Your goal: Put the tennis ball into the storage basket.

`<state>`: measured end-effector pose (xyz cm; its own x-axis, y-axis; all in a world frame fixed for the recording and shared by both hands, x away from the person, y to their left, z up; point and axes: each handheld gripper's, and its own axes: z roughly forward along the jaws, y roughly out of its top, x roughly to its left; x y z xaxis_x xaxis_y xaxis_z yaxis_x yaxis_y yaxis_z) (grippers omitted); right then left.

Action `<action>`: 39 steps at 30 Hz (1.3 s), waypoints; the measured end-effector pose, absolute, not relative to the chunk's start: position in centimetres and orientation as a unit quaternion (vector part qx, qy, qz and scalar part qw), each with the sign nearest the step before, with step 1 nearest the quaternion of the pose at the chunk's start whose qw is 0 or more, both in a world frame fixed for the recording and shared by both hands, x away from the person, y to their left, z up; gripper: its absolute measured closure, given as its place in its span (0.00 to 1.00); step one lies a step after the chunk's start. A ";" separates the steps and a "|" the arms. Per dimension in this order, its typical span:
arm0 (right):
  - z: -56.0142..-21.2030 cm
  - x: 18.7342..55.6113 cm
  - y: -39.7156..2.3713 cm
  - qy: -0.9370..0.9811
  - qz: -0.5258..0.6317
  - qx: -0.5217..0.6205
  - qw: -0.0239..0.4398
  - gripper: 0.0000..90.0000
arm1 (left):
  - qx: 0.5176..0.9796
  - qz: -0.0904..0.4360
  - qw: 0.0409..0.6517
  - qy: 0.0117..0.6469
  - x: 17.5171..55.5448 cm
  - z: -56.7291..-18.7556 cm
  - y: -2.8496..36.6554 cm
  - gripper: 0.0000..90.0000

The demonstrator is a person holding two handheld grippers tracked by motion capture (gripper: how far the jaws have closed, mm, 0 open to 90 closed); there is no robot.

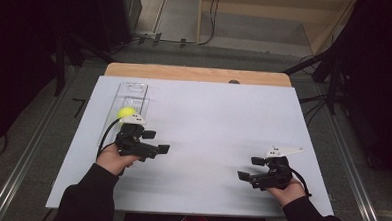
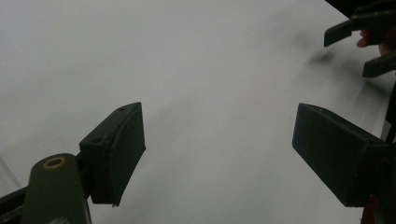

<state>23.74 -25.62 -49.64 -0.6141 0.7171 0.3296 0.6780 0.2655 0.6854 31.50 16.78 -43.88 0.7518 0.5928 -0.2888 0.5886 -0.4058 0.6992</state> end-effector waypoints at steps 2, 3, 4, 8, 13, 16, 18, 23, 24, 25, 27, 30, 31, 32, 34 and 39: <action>-49.6 23.7 -25.6 0.794 0.421 0.437 0.024 0.14 | 0.839 0.003 0.417 0.351 31.1 -44.0 16.9 0.20; -49.6 23.7 -25.6 0.795 0.421 0.437 0.024 0.14 | 0.838 0.001 0.418 0.351 30.9 -44.1 17.0 0.20; -49.6 23.7 -25.6 0.795 0.419 0.437 0.023 0.14 | 0.838 0.001 0.419 0.349 30.8 -44.2 17.0 0.20; -49.6 23.8 -25.5 0.794 0.421 0.438 0.021 0.14 | 0.840 0.004 0.418 0.346 30.2 -44.5 17.1 0.21; -49.7 23.8 -25.7 0.792 0.423 0.440 0.018 0.14 | 0.840 0.011 0.422 0.340 29.5 -44.8 17.3 0.21; -49.7 23.8 -25.7 0.791 0.424 0.441 0.017 0.14 | 0.841 0.014 0.428 0.330 28.9 -45.1 17.5 0.21; -49.7 23.9 -25.7 0.790 0.424 0.443 0.015 0.14 | 0.840 0.016 0.431 0.329 28.7 -45.3 17.6 0.21; -49.8 23.9 -25.8 0.788 0.424 0.446 0.013 0.14 | 0.838 0.016 0.434 0.330 28.1 -45.8 18.1 0.21; -49.8 23.9 -25.8 0.789 0.422 0.445 0.013 0.14 | 0.839 0.015 0.433 0.329 28.0 -45.9 18.2 0.21; -49.8 23.9 -25.8 0.790 0.422 0.445 0.012 0.14 | 0.839 0.015 0.432 0.329 27.9 -46.0 18.2 0.21; -49.9 23.9 -25.8 0.790 0.420 0.446 0.013 0.14 | 0.843 0.016 0.428 0.327 27.7 -46.2 18.3 0.21; -49.9 23.9 -25.8 0.789 0.421 0.446 0.014 0.14 | 0.843 0.021 0.430 0.324 27.6 -46.5 18.5 0.21; -49.9 23.9 -25.8 0.789 0.422 0.447 0.014 0.14 | 0.842 0.024 0.430 0.325 27.5 -46.5 18.5 0.21; -49.8 23.9 -25.8 0.788 0.422 0.447 0.014 0.14 | 0.842 0.027 0.430 0.325 27.4 -46.5 18.6 0.21; -49.8 23.9 -25.8 0.788 0.423 0.447 0.014 0.14 | 0.840 0.028 0.433 0.325 27.2 -46.6 18.7 0.21; -49.9 23.9 -25.8 0.789 0.423 0.445 0.013 0.14 | 0.839 0.021 0.431 0.330 26.7 -46.9 19.2 0.21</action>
<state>23.92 -25.84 -49.87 -0.6037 0.7140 0.3548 0.6912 0.2469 0.6792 26.69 19.19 -46.93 0.7811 0.5725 -0.2495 0.5362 -0.4100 0.7378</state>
